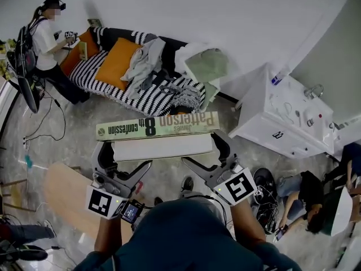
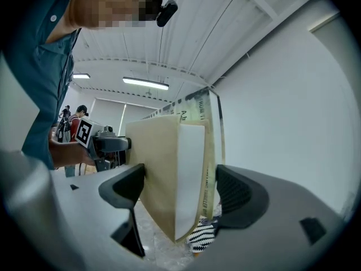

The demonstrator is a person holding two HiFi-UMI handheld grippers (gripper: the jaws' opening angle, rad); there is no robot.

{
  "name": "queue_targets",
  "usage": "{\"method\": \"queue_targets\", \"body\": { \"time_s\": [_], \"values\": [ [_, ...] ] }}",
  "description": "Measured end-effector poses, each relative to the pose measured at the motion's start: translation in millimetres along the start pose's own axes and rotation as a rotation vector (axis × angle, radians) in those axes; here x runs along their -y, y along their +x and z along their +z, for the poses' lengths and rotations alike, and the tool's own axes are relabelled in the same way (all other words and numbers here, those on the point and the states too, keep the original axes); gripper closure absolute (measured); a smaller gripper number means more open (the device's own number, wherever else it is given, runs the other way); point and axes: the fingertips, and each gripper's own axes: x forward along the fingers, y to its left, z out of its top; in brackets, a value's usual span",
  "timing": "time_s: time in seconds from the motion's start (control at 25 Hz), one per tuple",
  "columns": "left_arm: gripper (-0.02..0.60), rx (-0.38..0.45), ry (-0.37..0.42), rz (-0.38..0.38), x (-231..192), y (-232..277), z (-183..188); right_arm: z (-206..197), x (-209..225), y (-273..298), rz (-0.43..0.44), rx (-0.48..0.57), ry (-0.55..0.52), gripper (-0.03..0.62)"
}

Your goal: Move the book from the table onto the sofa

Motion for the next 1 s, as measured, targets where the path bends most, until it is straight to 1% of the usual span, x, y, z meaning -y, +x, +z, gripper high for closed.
{"method": "queue_targets", "body": {
  "time_s": [0.08,0.2,0.44,0.64,0.76,1.0],
  "values": [
    [0.087,-0.004,-0.006,0.025,-2,19,-2,1,20,7,0.027,0.007,0.012,0.177],
    [0.087,-0.032,0.013,0.056,-4,42,-12,-3,48,12,0.052,0.014,0.015,0.177],
    [0.087,-0.028,0.017,0.103,-6,90,-22,-16,99,24,0.099,0.023,0.025,0.177],
    [0.087,-0.038,0.009,0.122,-13,114,-31,-28,122,37,0.125,0.022,0.048,0.177],
    [0.087,-0.065,0.006,0.131,-25,122,-43,-38,131,51,0.135,0.008,0.07,0.177],
    [0.087,-0.034,-0.043,0.11,-66,144,-59,-53,147,96,0.131,-0.02,0.058,0.177]
  ]
}}
